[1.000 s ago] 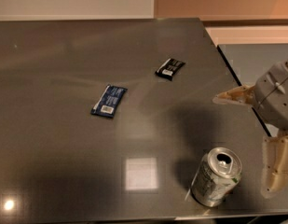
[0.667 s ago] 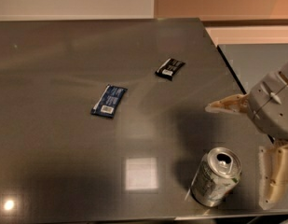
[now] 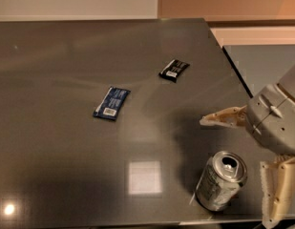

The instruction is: Move 7up can near rxbar chocolate

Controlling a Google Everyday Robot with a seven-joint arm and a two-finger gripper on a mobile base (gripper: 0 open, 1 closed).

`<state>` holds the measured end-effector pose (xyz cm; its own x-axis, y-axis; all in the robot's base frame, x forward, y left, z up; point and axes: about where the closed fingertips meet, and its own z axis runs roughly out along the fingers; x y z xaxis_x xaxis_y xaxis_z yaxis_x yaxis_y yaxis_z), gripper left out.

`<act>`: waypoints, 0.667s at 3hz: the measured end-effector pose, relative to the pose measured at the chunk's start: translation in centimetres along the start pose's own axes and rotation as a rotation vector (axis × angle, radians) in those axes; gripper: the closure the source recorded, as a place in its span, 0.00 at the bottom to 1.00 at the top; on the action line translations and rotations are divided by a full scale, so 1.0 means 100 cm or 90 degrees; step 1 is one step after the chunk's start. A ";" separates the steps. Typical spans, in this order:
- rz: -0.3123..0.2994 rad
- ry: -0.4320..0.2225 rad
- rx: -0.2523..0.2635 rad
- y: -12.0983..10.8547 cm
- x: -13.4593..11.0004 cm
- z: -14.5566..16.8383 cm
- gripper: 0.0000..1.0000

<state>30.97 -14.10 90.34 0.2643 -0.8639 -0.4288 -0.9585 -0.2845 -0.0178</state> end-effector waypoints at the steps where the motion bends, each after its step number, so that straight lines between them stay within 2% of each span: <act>1: -0.011 -0.013 -0.013 0.002 -0.005 0.005 0.18; 2: -0.013 -0.022 -0.013 -0.001 -0.007 0.005 0.41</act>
Offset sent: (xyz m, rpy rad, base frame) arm -0.0070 0.0059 -0.0004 0.0438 0.0660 0.0450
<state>30.80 -13.25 90.20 0.2798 -0.8429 -0.4596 -0.9505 -0.3106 -0.0089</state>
